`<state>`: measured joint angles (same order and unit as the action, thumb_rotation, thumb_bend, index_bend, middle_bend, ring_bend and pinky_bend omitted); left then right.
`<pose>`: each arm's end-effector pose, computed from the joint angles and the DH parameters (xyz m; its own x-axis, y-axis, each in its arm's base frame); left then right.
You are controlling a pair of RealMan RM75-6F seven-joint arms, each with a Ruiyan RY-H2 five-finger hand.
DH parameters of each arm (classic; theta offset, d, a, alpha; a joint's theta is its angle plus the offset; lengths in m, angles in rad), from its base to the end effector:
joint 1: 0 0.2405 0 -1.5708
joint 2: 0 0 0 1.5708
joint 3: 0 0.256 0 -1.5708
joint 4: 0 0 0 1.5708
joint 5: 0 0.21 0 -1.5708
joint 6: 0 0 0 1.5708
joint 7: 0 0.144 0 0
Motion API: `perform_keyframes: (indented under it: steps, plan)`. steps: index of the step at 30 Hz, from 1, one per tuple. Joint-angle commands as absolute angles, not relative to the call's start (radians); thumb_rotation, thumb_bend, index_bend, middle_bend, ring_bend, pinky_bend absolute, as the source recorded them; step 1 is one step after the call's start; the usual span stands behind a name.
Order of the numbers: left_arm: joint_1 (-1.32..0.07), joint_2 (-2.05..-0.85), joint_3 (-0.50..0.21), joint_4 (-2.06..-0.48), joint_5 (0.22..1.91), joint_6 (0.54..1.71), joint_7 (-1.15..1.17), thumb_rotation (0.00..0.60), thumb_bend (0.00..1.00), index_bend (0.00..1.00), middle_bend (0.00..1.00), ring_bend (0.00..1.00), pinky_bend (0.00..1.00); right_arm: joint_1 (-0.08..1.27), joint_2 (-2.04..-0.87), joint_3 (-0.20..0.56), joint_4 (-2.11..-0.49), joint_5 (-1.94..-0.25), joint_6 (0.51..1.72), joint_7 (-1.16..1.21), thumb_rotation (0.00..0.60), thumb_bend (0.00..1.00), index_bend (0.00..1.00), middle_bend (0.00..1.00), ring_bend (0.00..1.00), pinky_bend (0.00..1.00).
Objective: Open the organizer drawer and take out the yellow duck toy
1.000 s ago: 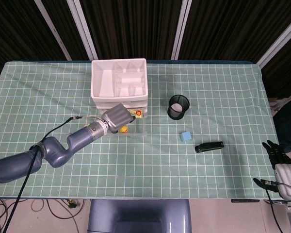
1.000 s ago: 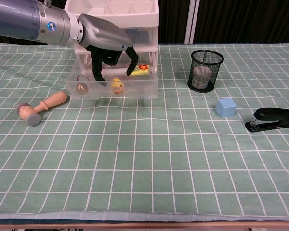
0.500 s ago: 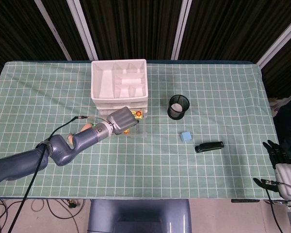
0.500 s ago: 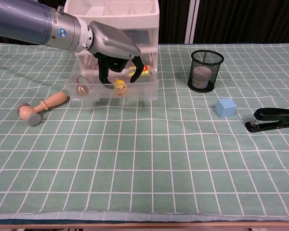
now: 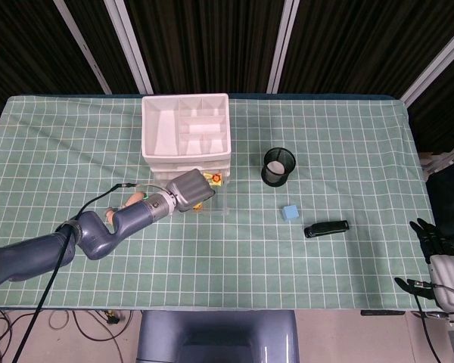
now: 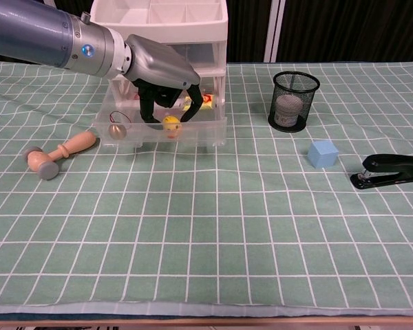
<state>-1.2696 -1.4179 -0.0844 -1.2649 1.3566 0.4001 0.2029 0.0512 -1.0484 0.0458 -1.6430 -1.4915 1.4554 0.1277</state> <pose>-0.0448 0.4202 -0.0167 0.9054 0.0873 0.4155 0.3107 -0.8033 -0.5082 -0.3190 -0.1694 0.1750 0.3108 -0.0433 0.9495 -0.9493 0.0355 0.3123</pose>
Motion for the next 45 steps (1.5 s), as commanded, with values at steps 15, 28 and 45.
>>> perform_keyframes:
  steps: [15, 28, 45]
  plan:
    - [-1.266, -1.391, -0.098, -1.277, 1.335, 0.454, 0.206, 0.6, 0.33, 0.53, 1.0, 1.0, 1.0, 0.051, -1.046, 0.047, -1.646, -1.489, 1.453, 0.132, 0.6, 0.07, 0.0, 0.0, 0.0, 0.23]
    - [-1.212, -1.293, -0.14, -1.45, 1.284, 0.614, 0.272, 0.6, 0.34, 0.53, 1.0, 1.0, 1.0, 0.05, -1.046, 0.048, -1.645, -1.489, 1.455, 0.133, 0.6, 0.07, 0.0, 0.0, 0.0, 0.23]
    - [-1.208, -1.216, -0.087, -1.752, 1.24, 0.605, 0.419, 0.6, 0.35, 0.53, 1.0, 1.0, 1.0, 0.051, -1.045, 0.05, -1.646, -1.485, 1.452, 0.139, 0.6, 0.07, 0.0, 0.0, 0.0, 0.23]
